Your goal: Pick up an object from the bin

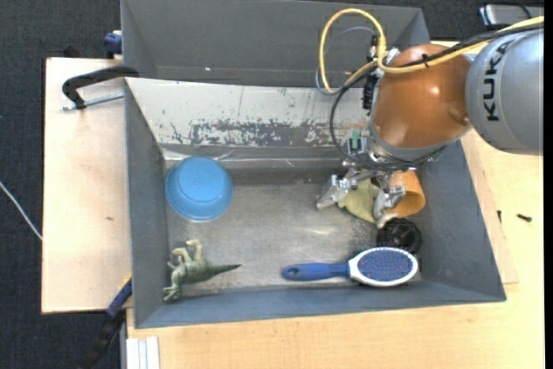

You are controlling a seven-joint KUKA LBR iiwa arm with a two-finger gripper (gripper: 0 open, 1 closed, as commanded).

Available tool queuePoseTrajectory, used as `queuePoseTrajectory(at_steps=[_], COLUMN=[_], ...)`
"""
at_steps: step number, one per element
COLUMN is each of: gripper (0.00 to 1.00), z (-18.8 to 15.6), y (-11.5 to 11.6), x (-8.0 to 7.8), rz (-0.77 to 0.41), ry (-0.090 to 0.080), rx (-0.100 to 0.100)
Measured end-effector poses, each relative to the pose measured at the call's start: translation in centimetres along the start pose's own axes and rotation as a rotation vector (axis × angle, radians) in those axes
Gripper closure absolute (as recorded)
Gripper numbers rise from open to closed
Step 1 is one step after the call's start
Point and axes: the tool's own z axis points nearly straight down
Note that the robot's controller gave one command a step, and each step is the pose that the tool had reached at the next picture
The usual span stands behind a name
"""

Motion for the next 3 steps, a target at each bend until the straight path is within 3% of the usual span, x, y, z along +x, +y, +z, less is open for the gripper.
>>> queuePoseTrajectory(at_steps=[1,2,3], gripper=[1.0,1.0,1.0], z=[-0.4,-3.6,-9.5], y=[-0.2,-0.2,5.4], x=[0.5,0.3,-2.4], rz=[0.001,0.017,0.262], ry=[0.008,-0.003,-0.003], rx=[0.007,0.005,-0.002])
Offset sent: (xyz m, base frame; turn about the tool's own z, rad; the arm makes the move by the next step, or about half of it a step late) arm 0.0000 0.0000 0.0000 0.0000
